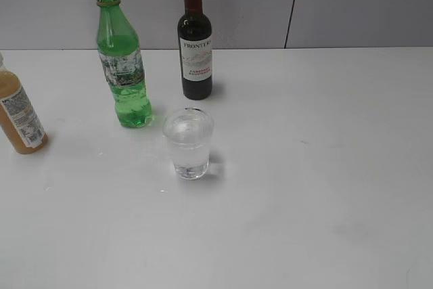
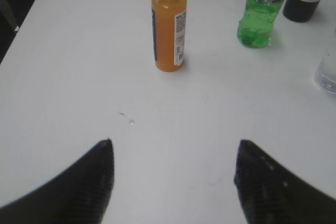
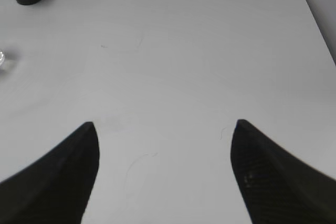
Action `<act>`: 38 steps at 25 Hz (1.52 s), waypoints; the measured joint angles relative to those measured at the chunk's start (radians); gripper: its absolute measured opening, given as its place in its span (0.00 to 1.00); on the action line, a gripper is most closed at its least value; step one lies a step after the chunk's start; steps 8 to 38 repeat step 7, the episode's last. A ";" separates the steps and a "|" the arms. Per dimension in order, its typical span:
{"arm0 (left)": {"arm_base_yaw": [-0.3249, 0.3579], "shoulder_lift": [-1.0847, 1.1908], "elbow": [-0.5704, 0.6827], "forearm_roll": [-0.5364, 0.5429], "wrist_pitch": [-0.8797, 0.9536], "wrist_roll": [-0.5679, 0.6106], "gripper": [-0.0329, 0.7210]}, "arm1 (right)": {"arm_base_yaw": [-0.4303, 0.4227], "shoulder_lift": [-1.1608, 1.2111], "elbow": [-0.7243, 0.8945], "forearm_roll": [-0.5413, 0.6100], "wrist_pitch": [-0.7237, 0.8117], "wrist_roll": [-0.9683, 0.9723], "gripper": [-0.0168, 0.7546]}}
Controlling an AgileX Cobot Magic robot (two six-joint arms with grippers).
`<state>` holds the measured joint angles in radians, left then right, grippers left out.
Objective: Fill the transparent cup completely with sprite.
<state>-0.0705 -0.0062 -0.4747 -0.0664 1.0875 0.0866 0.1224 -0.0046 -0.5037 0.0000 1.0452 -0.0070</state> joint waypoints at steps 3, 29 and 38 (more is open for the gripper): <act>0.000 0.000 0.000 0.000 0.000 0.000 0.78 | 0.000 0.000 0.000 0.000 0.000 0.000 0.79; 0.000 0.000 0.000 -0.001 0.000 0.000 0.78 | 0.000 0.000 0.000 0.000 0.000 0.000 0.79; 0.000 0.000 0.000 -0.001 0.000 0.000 0.78 | 0.000 0.000 0.000 0.000 0.000 0.000 0.79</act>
